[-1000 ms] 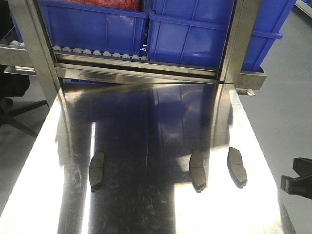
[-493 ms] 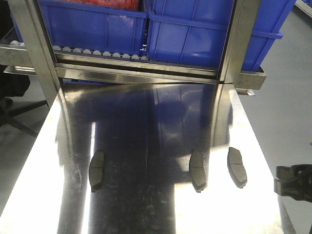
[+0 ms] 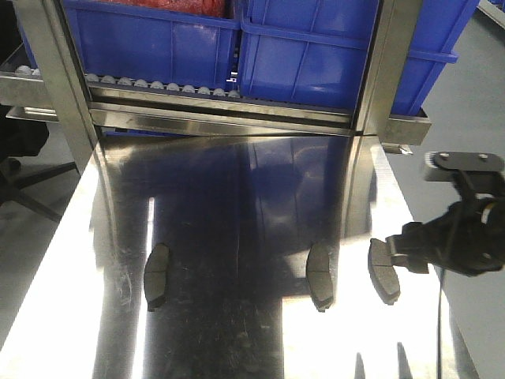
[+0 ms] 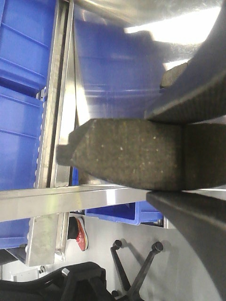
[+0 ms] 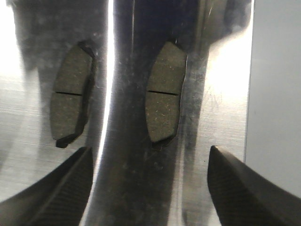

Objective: Move and align brake pads A on conveyor
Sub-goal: 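Lower the right gripper onto the farthest brake pad and close it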

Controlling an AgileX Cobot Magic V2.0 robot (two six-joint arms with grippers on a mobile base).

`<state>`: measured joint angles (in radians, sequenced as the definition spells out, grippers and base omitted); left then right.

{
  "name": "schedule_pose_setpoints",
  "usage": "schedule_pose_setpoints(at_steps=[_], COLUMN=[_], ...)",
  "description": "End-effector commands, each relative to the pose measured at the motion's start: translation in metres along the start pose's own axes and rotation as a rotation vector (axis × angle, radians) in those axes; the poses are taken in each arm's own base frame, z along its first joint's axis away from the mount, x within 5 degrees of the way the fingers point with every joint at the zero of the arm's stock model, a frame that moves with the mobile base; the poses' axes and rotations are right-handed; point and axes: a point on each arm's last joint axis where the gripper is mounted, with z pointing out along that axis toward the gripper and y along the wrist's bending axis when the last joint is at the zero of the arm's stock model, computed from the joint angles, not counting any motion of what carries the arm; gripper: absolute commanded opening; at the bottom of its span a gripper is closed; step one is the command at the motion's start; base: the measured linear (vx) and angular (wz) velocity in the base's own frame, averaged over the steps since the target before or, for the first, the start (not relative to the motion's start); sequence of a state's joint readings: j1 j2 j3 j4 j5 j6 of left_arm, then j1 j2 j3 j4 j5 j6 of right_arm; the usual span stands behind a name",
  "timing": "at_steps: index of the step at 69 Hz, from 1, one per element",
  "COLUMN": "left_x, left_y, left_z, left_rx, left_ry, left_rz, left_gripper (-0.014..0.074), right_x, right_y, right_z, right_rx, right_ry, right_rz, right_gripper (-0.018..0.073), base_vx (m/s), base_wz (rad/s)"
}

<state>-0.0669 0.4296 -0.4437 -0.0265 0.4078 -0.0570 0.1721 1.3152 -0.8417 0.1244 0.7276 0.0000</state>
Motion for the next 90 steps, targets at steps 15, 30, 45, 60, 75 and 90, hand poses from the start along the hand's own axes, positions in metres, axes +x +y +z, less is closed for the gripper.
schedule_pose_setpoints(at_steps=[15,30,45,60,75,90], left_x=[-0.017,-0.017,-0.017,-0.017,-0.017,-0.017], left_y=[-0.002,-0.002,-0.002,-0.002,-0.002,-0.002], left_z=[-0.003,-0.003,-0.003,-0.003,-0.003,-0.003], left_rx=[0.017,0.017,0.017,0.017,0.017,0.017], left_ry=[-0.119,-0.119,-0.119,-0.119,-0.119,-0.119], left_rz=[-0.011,-0.011,-0.011,-0.011,-0.011,-0.011], left_gripper=[-0.0006,-0.0006,-0.0006,-0.0006,-0.0006,-0.0006], right_x=[-0.045,-0.067,-0.078,-0.073,-0.073,-0.073], right_y=[0.009,0.009,0.009,0.007,0.007,0.005], right_z=[0.031,0.057,0.083,0.108,0.116,0.118], right_rx=[0.087,0.105,0.115,0.123,0.123,0.134], right_ry=[0.1,0.187,0.26,0.328,0.328,0.332], right_rz=[-0.019,-0.022,-0.02,-0.019,-0.02,-0.031], right_gripper=[0.0494,0.0494,0.0494,0.0494,0.0431,0.0097], base_vx=[0.0,0.0,0.0,0.0,0.0,0.0], base_wz=[0.0,0.0,0.0,0.0,0.0,0.0])
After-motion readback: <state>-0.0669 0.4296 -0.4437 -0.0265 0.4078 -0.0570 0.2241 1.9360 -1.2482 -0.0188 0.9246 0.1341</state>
